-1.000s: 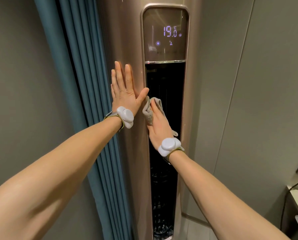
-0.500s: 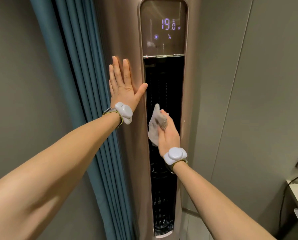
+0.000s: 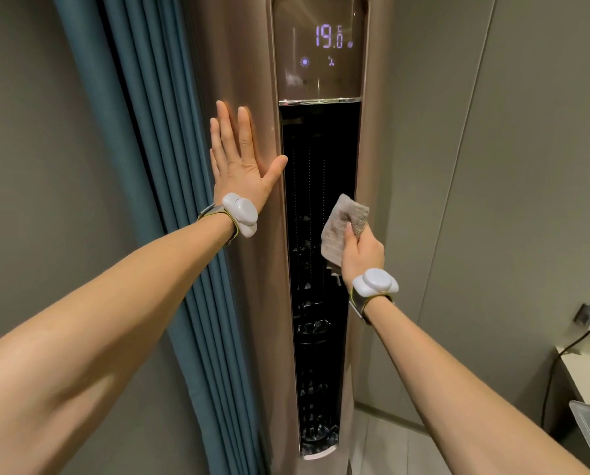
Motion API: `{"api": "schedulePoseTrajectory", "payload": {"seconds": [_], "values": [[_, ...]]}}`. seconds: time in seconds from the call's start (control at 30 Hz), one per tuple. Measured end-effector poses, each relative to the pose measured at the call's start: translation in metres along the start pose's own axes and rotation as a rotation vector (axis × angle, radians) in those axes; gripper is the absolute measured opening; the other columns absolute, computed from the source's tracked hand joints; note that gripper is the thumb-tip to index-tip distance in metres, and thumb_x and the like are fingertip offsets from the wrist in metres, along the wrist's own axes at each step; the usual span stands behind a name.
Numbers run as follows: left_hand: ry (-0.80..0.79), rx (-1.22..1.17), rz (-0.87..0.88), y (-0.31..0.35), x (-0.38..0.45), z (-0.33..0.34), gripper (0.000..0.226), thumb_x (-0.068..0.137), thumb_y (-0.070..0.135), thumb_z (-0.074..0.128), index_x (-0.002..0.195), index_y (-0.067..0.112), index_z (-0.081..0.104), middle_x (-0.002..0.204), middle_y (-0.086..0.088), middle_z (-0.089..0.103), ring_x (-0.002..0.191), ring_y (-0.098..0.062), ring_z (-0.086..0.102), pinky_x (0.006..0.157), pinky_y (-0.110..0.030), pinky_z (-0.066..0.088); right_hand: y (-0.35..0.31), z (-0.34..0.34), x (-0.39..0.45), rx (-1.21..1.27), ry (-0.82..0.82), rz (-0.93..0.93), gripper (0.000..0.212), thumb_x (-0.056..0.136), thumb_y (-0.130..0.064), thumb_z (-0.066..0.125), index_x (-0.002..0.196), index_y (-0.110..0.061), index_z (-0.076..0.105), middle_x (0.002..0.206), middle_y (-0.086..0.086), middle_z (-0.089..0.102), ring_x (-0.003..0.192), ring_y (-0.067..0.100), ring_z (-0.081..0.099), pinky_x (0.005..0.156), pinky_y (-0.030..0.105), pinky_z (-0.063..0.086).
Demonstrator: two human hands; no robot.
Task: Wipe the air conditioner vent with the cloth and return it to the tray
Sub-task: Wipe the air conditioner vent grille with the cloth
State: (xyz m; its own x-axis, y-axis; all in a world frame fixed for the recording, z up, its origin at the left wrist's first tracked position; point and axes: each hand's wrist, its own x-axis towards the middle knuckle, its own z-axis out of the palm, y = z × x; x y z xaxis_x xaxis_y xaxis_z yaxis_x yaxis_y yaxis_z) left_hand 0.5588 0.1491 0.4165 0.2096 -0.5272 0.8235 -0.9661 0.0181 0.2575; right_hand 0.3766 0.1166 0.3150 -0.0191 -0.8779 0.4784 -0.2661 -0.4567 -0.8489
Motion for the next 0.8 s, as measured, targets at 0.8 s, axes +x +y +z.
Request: {"api": "schedulePoseTrajectory", "payload": {"seconds": [0.8], "values": [[-0.354, -0.247, -0.395, -0.006, -0.227, 0.041, 0.046, 0.101, 0.032, 0.041, 0.143, 0.015, 0.038, 0.145, 0.001, 0.041, 0.112, -0.012, 0.054, 0.091, -0.030, 0.042, 0.088, -0.010, -0.103, 0.037, -0.365, 0.434, 0.036, 0.095, -0.033, 0.044, 0.107, -0.004, 0.062, 0.111, 0.022, 0.066, 0.105, 0.039, 0.059, 0.094, 0.044, 0.046]]}}
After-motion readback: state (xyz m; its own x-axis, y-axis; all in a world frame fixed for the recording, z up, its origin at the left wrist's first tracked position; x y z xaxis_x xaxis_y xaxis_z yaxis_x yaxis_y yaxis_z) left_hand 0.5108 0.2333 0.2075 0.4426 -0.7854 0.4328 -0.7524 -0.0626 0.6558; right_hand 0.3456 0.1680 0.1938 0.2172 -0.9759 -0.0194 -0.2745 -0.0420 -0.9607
